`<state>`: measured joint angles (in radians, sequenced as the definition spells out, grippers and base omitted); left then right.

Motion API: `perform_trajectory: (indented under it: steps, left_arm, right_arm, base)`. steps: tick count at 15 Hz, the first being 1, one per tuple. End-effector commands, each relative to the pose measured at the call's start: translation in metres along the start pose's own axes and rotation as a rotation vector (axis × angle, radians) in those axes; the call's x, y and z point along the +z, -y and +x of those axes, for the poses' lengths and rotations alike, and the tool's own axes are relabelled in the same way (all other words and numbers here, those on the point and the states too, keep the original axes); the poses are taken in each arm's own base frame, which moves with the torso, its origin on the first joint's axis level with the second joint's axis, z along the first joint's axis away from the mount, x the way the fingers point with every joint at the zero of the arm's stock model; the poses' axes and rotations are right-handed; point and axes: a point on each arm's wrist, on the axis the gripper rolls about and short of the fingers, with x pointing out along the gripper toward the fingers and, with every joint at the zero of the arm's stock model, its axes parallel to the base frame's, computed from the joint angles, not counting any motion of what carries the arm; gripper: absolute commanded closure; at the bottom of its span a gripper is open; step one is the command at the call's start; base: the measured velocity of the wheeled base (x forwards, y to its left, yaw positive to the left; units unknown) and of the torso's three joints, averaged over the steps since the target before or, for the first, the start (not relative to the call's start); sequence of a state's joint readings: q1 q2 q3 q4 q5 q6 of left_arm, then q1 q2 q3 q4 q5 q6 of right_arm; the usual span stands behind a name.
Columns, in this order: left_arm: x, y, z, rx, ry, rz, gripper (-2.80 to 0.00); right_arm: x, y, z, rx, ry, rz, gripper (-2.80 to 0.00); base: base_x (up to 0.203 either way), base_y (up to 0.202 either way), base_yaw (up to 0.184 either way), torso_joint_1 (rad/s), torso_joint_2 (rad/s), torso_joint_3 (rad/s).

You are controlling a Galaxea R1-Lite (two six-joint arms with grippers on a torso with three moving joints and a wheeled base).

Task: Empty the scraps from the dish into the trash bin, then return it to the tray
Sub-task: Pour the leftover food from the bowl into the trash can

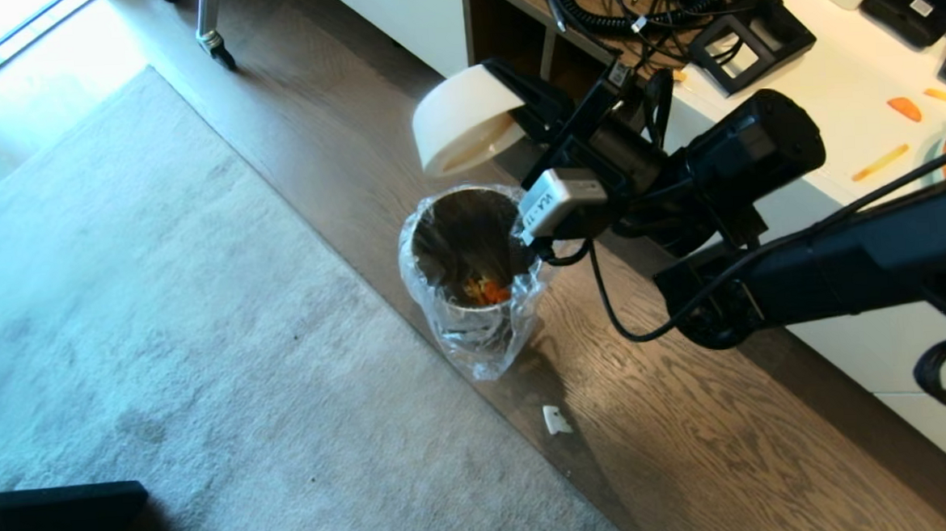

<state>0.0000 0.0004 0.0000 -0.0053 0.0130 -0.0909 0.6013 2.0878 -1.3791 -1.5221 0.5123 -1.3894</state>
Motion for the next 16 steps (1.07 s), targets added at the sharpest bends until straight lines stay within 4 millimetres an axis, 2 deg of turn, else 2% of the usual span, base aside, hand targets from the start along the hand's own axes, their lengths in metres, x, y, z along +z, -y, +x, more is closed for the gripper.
perform_trajectory:
  steps: [1, 6, 16]
  left_arm:
    - [0.0, 0.0, 0.0, 0.001, 0.001, -0.001, 0.0]
    - [0.0, 0.0, 0.0, 0.001, 0.001, -0.001, 0.0]
    - [0.0, 0.0, 0.0, 0.001, 0.001, -0.001, 0.0]
  right_arm:
    - [0.005, 0.014, 0.003, -0.058, 0.021, -0.034, 0.0]
    - [0.016, 0.031, 0.008, -0.089, 0.06, -0.04, 0.0]
    - [0.017, 0.03, 0.005, -0.07, 0.057, -0.019, 0.0]
  base:
    - [0.0, 0.0, 0.0, 0.0, 0.0, 0.0]
    - [0.0, 0.0, 0.0, 0.0, 0.0, 0.0]
    - [0.0, 0.0, 0.0, 0.0, 0.0, 0.0]
